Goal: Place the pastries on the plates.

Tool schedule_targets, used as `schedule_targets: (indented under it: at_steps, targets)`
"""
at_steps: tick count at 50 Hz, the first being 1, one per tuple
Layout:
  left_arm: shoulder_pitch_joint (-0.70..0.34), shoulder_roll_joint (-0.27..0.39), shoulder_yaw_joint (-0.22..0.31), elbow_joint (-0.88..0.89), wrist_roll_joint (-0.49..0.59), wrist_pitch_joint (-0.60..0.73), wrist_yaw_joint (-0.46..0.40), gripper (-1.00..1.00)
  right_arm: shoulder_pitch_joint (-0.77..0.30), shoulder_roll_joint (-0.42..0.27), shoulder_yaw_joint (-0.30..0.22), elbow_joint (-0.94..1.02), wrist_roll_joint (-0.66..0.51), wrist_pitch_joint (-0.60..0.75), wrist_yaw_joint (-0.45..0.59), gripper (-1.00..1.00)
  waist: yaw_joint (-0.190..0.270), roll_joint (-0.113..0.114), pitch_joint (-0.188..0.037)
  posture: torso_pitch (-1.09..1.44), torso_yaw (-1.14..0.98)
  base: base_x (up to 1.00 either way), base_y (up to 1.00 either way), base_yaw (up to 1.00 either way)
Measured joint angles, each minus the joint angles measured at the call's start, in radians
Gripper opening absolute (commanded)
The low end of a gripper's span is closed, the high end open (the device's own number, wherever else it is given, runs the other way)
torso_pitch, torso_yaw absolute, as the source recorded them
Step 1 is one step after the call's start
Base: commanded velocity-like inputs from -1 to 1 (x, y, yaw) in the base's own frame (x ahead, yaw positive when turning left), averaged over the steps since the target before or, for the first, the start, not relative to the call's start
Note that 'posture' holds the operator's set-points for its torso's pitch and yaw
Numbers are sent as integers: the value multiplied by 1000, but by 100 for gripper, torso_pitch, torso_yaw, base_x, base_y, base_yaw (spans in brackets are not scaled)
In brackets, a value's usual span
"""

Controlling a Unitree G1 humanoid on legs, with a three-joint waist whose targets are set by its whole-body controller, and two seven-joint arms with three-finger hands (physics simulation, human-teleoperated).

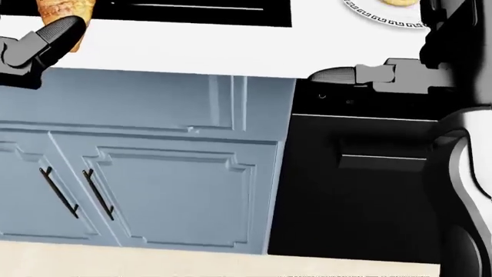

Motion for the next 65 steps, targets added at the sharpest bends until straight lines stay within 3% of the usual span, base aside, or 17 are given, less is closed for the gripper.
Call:
schedule_targets:
  at_steps: [3, 5, 11, 14, 18, 22, 29, 31, 35, 39, 41, 42, 45, 55, 57, 61, 65]
  targets:
    - [12, -10, -33, 21, -12, 2, -8, -100, 20, -7, -16, 1, -4, -1, -8, 100, -1, 2, -14, 33, 0, 0, 45, 0]
    - [10, -7, -38, 28, -16, 10, -12, -100, 25, -5, -16, 7, -7, -6, -11, 100, 5, 20, -18, 33, 0, 0, 46, 0]
    - [-1, 4, -17, -2, -14, -9, -9, -100, 35, -9, -19, -14, -4, 6, -12, 100, 5, 113, 0, 33, 0, 0, 46, 0]
    - [-4, 8, -15, -1, -17, -6, -8, -100, 25, -13, -23, -32, -1, 19, -15, 100, 1, 175, -9, 33, 0, 0, 46, 0]
    - [17, 17, 7, 16, -15, 9, -3, -100, 31, -4, 3, -39, 13, 23, -8, 100, 28, 155, -1, 33, 0, 0, 45, 0]
    - [-1, 27, 8, 24, -16, 15, -2, -100, 25, -6, -5, -37, 21, 27, -7, 100, 25, 100, -3, 33, 0, 4, 44, 0]
    - [-8, 37, 10, 3, -22, 11, -1, -100, 30, -18, -24, -83, 34, 17, -12, 100, 19, 33, 7, 33, 0, 23, 47, 0]
    - [0, 30, 5, -7, -24, 9, -1, -100, 34, -24, -31, -85, 35, 18, -15, 100, 1, 49, 16, 33, 0, 31, 48, 0]
    - [2, 32, -9, 5, -35, 26, -9, -100, 37, -25, -33, -80, 31, 31, -20, 100, 10, 51, -5, 33, 0, 32, 47, 0]
    - [-6, 38, 6, -14, -32, 11, -1, -100, 28, -26, -27, -102, 34, 23, -10, 100, -5, 113, 6, 33, 0, 33, 47, 0]
    - [-9, 42, 10, -18, -31, 6, 1, -100, 23, -28, -26, -100, 34, 21, -6, 100, -10, 164, -1, 33, 0, 34, 46, 0]
    - [-7, 45, 14, -14, -32, 4, 2, -100, 23, -25, -22, -100, 31, 20, -5, 100, 0, 170, 3, 33, 0, 34, 47, 0]
    - [19, 45, 29, -1, -30, 17, 7, -100, 33, -21, 2, -86, 28, 36, 7, 100, 20, 162, 17, 33, 0, 33, 46, 0]
    - [-5, 58, 29, -18, -47, 21, 14, -100, 12, -17, -16, -116, 9, 27, 15, 100, 45, 34, 3, 33, 0, 33, 47, 0]
    - [9, 48, 23, -28, -50, 14, 14, -100, 29, -21, -23, -103, 10, 18, 12, 100, 25, 47, 15, 33, 0, 34, 46, 0]
    - [20, 44, 3, -7, -58, 33, 5, -100, 41, -26, -32, -78, 2, 41, 7, 100, 21, 47, -1, 33, 0, 34, 46, 0]
    - [5, 53, 19, -31, -57, 28, 9, -100, 28, -29, -33, -106, 3, 33, 12, 100, 5, 102, 7, 33, 0, 33, 46, 0]
